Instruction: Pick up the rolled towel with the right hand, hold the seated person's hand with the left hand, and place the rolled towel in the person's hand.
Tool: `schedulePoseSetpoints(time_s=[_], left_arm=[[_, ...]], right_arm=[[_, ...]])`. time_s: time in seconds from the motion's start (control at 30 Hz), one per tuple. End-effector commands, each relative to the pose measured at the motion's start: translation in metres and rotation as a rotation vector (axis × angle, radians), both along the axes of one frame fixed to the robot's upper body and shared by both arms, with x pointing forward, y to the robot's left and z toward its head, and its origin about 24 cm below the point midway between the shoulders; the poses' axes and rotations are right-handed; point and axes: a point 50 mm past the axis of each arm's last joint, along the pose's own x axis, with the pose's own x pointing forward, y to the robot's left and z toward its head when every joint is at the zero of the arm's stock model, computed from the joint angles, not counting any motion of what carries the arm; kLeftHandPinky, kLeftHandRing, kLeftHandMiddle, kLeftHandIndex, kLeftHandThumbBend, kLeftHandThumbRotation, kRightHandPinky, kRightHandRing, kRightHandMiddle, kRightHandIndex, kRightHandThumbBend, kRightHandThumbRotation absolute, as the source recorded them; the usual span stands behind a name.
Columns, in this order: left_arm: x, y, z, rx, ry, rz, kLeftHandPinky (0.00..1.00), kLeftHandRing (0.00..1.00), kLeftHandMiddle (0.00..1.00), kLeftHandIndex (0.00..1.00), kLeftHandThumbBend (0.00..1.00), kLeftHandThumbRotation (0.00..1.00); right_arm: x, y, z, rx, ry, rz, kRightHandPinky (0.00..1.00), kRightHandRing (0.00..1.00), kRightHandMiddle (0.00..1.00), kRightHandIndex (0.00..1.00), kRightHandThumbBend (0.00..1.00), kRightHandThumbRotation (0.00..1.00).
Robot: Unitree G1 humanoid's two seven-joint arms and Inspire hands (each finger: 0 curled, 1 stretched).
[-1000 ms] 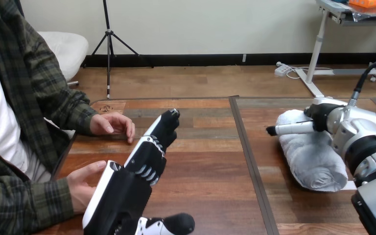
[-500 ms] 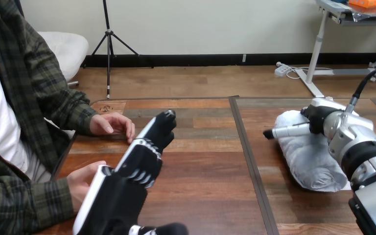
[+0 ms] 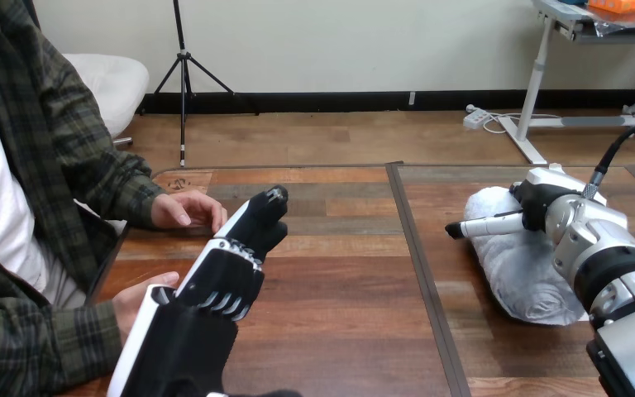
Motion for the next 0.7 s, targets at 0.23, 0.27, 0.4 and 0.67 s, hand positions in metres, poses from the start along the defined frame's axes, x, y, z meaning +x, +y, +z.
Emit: schedulePoseSetpoints(time_s=[0.23, 0.27, 0.4, 0.67], left_arm=[[-0.003, 0.004, 0.018, -0.029, -0.112, 0.02, 0.94, 0.95, 0.94, 0.89, 1.0, 0.44], [-0.003, 0.004, 0.019, -0.031, -0.113, 0.02, 0.94, 0.95, 0.94, 0.89, 1.0, 0.44], [-0.003, 0.005, 0.019, -0.042, -0.141, 0.033, 0.92, 0.94, 0.94, 0.89, 1.0, 0.43], [-0.004, 0.006, 0.019, -0.038, -0.18, 0.05, 0.9, 0.93, 0.93, 0.89, 1.0, 0.44]], right_arm=[[-0.009, 0.018, -0.025, -0.086, 0.047, 0.069, 0.71, 0.84, 0.88, 0.95, 1.0, 0.75], [-0.009, 0.018, -0.025, -0.095, 0.049, 0.074, 0.72, 0.84, 0.88, 0.95, 1.0, 0.75], [-0.011, 0.02, -0.028, -0.105, 0.048, 0.081, 0.73, 0.84, 0.87, 0.95, 1.0, 0.76], [-0.013, 0.02, -0.032, -0.134, 0.046, 0.1, 0.74, 0.79, 0.81, 0.96, 1.0, 0.74]])
